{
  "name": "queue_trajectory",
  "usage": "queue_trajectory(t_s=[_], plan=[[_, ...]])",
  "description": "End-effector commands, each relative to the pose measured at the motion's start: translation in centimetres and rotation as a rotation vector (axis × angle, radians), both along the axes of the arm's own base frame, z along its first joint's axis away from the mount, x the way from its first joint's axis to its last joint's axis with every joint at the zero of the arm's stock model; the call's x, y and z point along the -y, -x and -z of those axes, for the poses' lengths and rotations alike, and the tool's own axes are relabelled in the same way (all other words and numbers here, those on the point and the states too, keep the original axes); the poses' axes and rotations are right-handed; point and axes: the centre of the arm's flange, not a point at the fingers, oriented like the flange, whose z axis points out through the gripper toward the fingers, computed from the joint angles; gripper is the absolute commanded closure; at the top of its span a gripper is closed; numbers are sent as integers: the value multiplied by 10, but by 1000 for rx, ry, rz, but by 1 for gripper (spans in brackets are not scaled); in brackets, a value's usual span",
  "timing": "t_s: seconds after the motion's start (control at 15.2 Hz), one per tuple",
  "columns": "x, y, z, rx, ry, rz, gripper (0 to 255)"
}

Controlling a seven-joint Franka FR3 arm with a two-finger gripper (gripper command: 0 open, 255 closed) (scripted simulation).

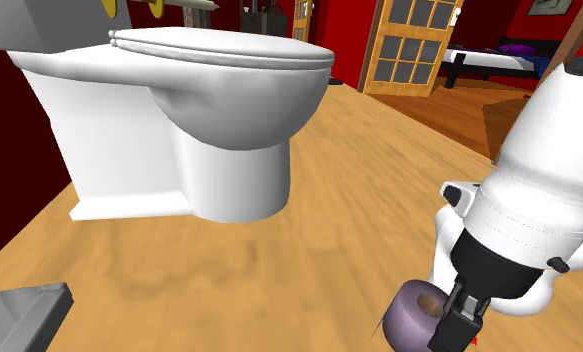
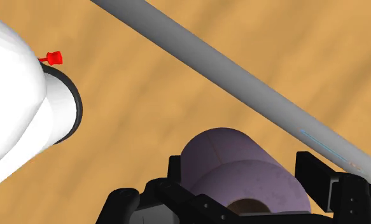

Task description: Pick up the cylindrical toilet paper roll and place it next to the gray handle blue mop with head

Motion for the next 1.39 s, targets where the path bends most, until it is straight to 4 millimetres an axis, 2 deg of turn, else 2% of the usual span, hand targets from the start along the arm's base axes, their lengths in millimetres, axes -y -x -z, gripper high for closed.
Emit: queue_trajectory(t_s=[0.0, 1.32], plan=[[7, 25, 1, -1, 1, 1, 255], [69, 281, 1, -1, 1, 1, 255]])
